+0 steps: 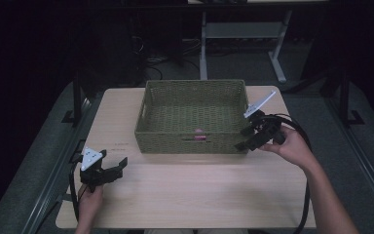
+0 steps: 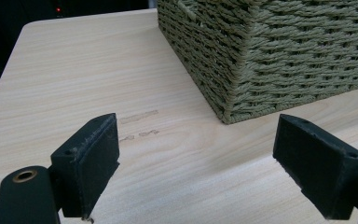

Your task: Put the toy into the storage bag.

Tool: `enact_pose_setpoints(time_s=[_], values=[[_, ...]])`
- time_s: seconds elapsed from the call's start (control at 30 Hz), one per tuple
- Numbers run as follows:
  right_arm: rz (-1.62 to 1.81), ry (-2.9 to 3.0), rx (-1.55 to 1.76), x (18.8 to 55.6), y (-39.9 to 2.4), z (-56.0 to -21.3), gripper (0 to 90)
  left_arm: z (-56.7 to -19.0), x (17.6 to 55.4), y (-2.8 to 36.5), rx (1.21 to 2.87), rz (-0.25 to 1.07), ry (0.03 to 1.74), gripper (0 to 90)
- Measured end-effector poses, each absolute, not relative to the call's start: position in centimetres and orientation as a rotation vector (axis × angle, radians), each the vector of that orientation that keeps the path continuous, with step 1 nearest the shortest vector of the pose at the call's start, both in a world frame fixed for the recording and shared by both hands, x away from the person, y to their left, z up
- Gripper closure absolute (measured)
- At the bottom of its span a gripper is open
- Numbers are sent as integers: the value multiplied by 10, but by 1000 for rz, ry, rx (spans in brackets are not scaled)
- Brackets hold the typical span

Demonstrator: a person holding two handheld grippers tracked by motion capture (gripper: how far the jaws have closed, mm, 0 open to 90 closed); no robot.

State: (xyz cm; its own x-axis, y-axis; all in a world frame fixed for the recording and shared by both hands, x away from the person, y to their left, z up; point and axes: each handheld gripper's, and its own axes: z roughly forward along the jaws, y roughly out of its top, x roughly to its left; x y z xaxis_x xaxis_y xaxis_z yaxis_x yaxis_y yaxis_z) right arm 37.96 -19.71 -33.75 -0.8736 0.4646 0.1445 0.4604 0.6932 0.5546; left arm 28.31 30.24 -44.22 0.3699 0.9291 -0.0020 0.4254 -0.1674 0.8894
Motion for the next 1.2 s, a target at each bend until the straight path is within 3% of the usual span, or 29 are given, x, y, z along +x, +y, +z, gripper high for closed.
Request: enact_pose_setpoints(time_s=[1.2], values=[[969,2892,864,346,-218,-389,286,-443,283,302,1765,723,1195,139]])
